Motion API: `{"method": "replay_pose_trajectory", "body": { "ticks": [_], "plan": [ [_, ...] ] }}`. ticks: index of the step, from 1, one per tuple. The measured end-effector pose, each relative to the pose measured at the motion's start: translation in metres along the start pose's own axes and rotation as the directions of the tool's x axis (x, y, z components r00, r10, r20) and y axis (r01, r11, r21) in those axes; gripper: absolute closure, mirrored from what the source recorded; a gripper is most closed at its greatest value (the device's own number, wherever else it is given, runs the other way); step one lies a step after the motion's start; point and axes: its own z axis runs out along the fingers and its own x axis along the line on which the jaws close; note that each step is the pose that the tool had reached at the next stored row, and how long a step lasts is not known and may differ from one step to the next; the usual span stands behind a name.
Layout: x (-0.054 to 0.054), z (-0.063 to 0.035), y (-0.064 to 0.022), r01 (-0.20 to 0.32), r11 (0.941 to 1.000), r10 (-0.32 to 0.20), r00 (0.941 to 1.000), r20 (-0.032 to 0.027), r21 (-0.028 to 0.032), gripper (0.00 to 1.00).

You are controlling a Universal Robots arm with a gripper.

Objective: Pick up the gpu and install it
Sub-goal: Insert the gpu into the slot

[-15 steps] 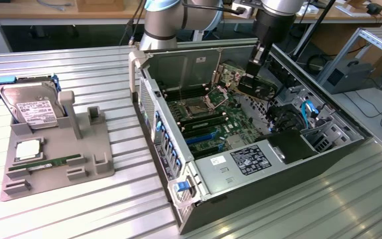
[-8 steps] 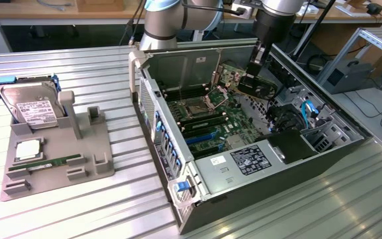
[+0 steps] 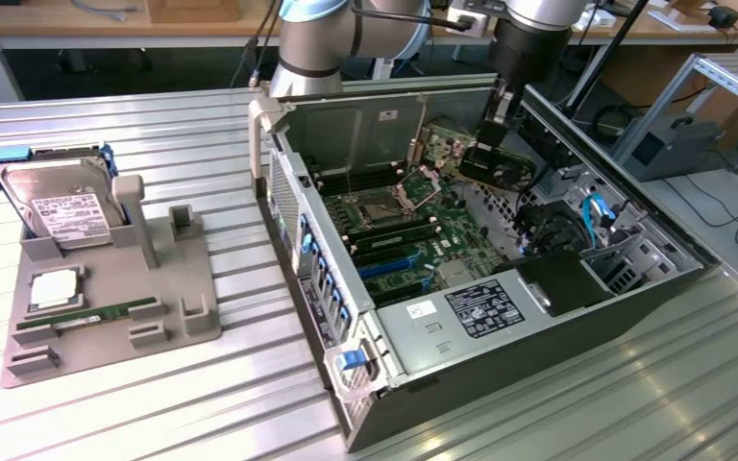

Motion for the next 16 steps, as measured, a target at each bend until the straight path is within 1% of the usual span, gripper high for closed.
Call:
{"method": "replay_pose_trajectory", "body": {
  "ticks": [6,8,10,16],
  "plan": [
    [0.0,0.0,0.0,0.06,0.9982,-0.06,0.9982,0.0025,-0.0017,0.73],
    [0.0,0.0,0.0,0.07,0.9975,-0.07,0.9975,0.003,-0.002,0.73],
    [0.0,0.0,0.0,0.092,0.9958,-0.092,0.9958,0.0038,-0.0026,0.73],
    [0.0,0.0,0.0,0.13,0.9915,-0.13,0.9915,0.0055,-0.0036,0.73]
  ]
}}
